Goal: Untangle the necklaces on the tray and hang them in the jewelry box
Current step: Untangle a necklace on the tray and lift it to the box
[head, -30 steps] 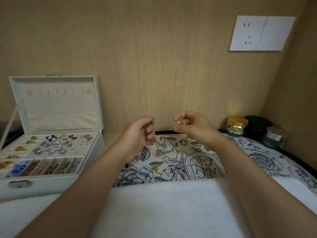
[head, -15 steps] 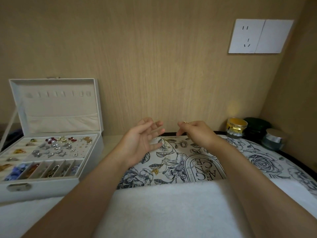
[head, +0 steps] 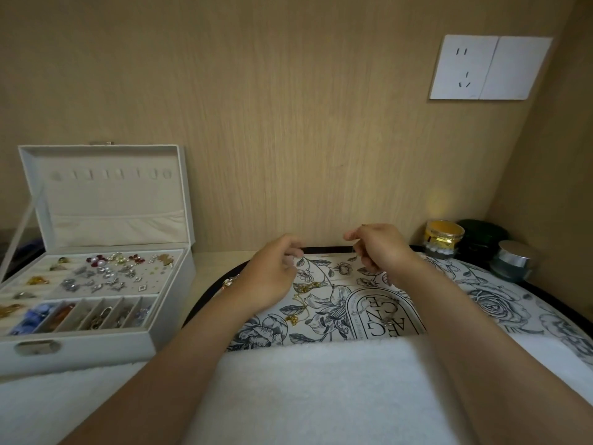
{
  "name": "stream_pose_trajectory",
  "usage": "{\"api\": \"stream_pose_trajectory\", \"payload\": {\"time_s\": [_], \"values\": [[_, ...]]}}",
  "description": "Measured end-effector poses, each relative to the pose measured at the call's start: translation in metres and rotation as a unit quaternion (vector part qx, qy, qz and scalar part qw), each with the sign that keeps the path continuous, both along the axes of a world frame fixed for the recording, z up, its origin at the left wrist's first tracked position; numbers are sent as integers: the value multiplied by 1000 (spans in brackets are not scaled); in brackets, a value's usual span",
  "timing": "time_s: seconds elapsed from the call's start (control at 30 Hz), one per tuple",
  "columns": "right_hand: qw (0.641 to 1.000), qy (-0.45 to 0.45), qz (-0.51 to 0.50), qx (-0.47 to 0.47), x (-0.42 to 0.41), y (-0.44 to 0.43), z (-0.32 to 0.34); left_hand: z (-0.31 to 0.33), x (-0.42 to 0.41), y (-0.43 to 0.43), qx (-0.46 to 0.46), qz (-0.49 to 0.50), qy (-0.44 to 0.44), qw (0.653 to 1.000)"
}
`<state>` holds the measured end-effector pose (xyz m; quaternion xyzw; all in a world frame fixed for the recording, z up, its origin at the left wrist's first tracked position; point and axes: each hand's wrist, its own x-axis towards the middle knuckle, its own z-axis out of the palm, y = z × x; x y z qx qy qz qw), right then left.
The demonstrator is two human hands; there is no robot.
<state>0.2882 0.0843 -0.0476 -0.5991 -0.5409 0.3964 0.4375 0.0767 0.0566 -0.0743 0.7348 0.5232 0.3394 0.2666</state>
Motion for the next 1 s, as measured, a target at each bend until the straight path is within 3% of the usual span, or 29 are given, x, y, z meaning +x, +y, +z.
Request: {"api": "stream_pose_trajectory", "payload": {"time_s": [0.13, 0.23, 0.27, 0.37, 0.43, 0.6, 0.67, 0.77, 0.87, 1.0], "values": [[973, -231, -2, 22, 3, 4, -12, 9, 3, -10, 11, 37, 180, 983], [894, -446, 23, 47, -3, 0, -12, 7, 7, -14, 11, 57, 285, 957], [884, -460, 45, 69, -5, -1, -13, 5, 8, -13, 8, 53, 290, 956], [911, -370, 163, 79, -11, -3, -14, 0, 9, -11, 0, 40, 279, 959], [908, -350, 219, 68, -13, -5, -16, -2, 10, -9, 16, 45, 301, 952], [914, -331, 222, 79, -11, -3, -19, -1, 15, -13, 51, 13, 403, 914], [913, -335, 219, 82, -12, -6, -19, 4, 15, -12, 8, 23, 305, 952], [916, -324, 220, 84, -11, -8, -19, 17, 12, -9, -82, 42, 34, 995], [917, -322, 220, 80, -11, -7, -19, 28, 9, -11, -146, 18, -157, 977], [934, -276, 220, 61, -10, -4, -24, 33, 7, -11, -208, -40, -317, 924]]}}
